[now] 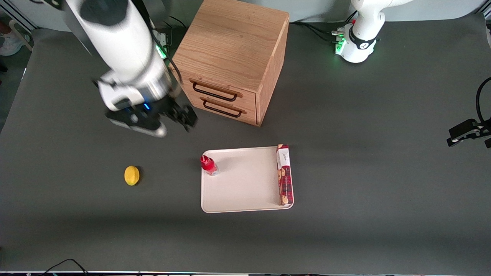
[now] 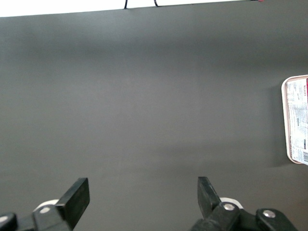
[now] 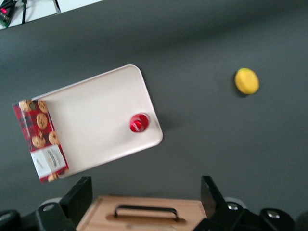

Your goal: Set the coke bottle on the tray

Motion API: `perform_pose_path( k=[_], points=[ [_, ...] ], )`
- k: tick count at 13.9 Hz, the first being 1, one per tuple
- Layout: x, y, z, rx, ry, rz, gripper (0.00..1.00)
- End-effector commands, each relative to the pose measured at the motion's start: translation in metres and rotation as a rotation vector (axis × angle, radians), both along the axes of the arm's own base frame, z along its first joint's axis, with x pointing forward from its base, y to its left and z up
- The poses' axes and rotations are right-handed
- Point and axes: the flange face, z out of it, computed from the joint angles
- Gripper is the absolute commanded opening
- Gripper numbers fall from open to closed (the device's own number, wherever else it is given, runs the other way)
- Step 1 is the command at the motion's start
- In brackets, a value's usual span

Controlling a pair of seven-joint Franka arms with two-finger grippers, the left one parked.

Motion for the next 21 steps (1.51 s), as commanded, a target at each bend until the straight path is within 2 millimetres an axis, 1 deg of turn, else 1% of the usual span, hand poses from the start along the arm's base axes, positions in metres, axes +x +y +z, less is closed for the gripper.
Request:
perform_pose_path(
  k=[1,2,3,4,5,6,7,8,9,10,11,13,14,15,17,21],
  points=[
    [-0.042,-0.076,0.075,-0.071,0.022,0.139,1.0],
    [-0.042,-0.12,0.093,-0.05,0.022,0.134,1.0],
    [-0.044,-0.161,0.1,-0.018,0.051,0.131,1.0],
    [-0.046,-0.196,0.1,-0.002,0.068,0.13,1.0],
    [-0.044,-0.223,0.09,-0.002,0.086,0.12,1.0],
    [-0.04,-0.245,0.078,-0.005,0.083,0.108,1.0],
    [-0.041,-0.259,0.066,-0.009,0.074,0.104,1.0],
    [-0.041,-0.265,0.051,-0.012,0.061,0.102,1.0],
    [-0.043,-0.268,0.042,-0.015,0.038,0.099,1.0],
    [-0.042,-0.273,0.037,-0.012,0.035,0.09,1.0],
    [-0.042,-0.272,0.04,0.008,0.03,0.105,1.0],
    [-0.039,-0.281,0.05,0.029,0.009,0.106,1.0],
    [-0.038,-0.282,0.054,0.032,0.001,0.103,1.0],
    [-0.034,-0.284,0.052,0.05,0.007,0.1,1.0],
    [-0.032,-0.295,0.05,0.118,0.01,0.081,1.0],
    [-0.026,-0.296,0.036,0.122,0.039,0.081,1.0]
  ],
)
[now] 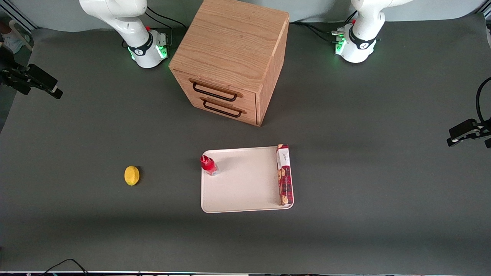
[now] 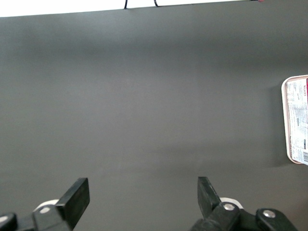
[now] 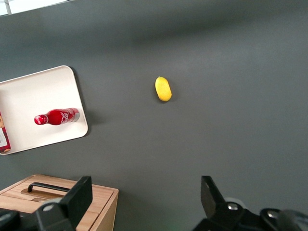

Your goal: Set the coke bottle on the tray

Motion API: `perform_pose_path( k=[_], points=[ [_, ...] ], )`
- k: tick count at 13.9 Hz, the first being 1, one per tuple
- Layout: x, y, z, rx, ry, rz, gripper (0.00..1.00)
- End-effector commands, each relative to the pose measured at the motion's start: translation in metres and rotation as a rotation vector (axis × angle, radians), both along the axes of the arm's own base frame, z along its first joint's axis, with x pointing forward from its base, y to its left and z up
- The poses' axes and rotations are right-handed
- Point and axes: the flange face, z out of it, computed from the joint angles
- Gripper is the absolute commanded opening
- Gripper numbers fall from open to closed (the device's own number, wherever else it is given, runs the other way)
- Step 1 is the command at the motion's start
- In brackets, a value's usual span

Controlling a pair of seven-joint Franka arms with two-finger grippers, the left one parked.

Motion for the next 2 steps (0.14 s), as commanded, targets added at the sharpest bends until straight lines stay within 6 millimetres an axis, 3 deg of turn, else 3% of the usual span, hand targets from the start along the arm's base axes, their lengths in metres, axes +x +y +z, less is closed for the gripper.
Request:
perform_pose_path(
  k=[1,2],
  points=[
    [0.0074,-0.0006,-0.0121,0.026,0.017,0.022,1.0],
    [0.0102,-0.0015,-0.0183,0.026,0.029,0.02,1.0]
  ],
)
